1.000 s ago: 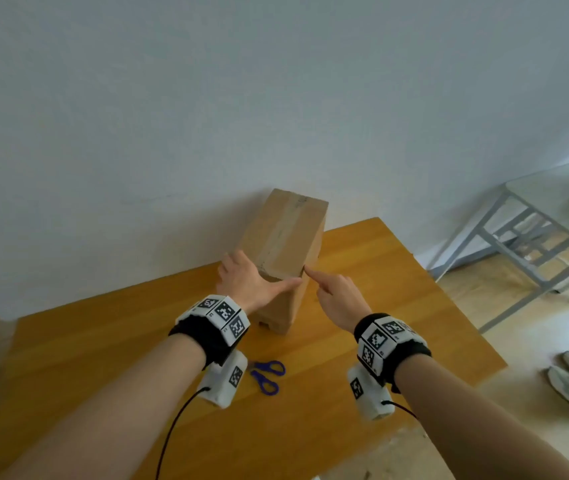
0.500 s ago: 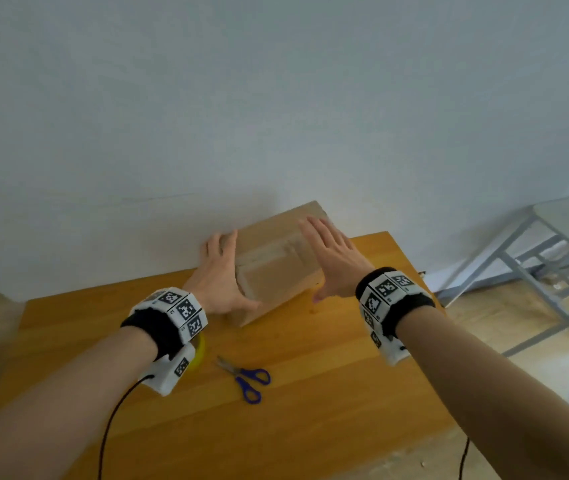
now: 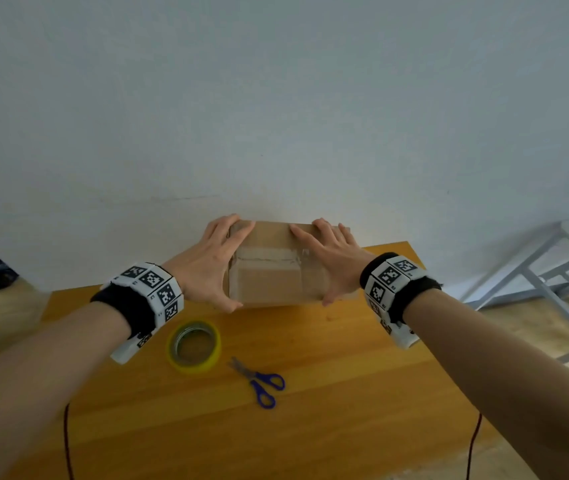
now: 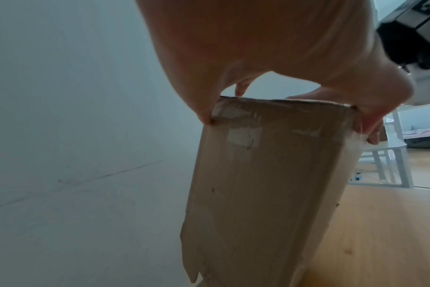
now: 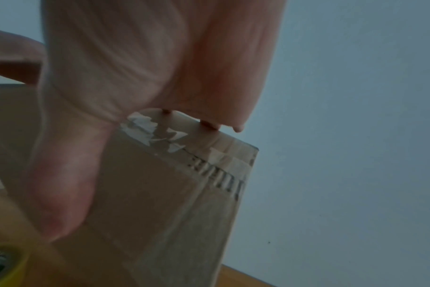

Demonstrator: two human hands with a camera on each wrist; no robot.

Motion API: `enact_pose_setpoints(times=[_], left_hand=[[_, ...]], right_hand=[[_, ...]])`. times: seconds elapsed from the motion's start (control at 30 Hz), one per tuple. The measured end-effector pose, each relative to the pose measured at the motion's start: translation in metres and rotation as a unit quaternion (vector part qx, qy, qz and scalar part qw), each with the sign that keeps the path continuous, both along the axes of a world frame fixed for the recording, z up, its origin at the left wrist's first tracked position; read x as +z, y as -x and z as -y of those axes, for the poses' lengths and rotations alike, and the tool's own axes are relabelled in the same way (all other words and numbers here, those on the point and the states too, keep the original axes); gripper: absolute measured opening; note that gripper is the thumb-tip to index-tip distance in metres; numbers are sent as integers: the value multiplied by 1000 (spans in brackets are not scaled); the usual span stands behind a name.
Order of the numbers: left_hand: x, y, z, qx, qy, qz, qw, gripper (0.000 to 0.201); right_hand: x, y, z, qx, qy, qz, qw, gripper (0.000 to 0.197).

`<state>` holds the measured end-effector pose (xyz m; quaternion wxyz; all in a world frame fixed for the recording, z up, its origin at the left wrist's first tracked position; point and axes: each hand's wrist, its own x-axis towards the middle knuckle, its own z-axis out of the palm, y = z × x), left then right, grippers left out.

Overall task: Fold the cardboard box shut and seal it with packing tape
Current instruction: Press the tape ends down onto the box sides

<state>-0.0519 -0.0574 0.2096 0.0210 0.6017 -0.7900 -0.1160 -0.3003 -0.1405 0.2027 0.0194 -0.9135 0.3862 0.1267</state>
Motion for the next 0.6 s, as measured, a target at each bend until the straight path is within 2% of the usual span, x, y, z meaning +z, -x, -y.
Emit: enact_pose_setpoints(times=[0.1,0.17,0.27,0.33,0.37,0.43,0.53,0.57,0.6], left_hand=[[-4,-4,1,0,-8,10,1000,135],[-8,-6,-1,23,-11,-19,999,129],[-16,-9,1,111,-3,-111,988,120],[-25,-12,3,193,-1,-161,968,116],[-28,-12,4,226,-6,-181,957,110],[-35,-12,3,245,-30,-198,949,86],[-42,0,-1,196,-103,-182,958,51],[-42,7,-3,189,-137,-207,950,46],[-43,14,-4,190,-178,-257,931,44]], right_hand=[[1,-5,-4,1,16,-5,1000,143],[-1,-6,-4,-21,11,5,1000,139],[0,-4,-2,-95,-37,35,994,133],[0,-4,-2,-137,-60,41,988,129],[0,-6,-2,-155,-71,45,984,127],[1,-11,-3,-191,-95,57,975,122],[2,-20,-3,-241,-141,76,957,115],[1,-23,-4,-255,-151,86,951,113],[-1,-25,-6,-270,-157,99,945,113]])
